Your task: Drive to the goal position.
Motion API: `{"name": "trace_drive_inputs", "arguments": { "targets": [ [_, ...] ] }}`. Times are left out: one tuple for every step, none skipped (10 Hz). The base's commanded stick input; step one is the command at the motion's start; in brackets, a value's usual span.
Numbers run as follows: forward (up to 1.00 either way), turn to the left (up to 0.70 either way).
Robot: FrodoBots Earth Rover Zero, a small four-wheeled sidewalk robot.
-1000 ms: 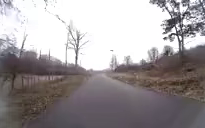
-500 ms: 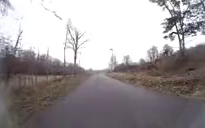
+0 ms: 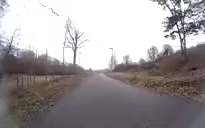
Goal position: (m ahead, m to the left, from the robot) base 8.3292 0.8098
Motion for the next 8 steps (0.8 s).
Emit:
{"name": "trace_drive_inputs", "arguments": {
  "targets": [
    [0.85,0.0],
    [0.85,0.0],
    [0.85,0.0],
    [0.85,0.0],
    [0.85,0.0],
    [0.85,0.0],
    [0.85,0.0],
    [0.85,0.0]
  ]
}}
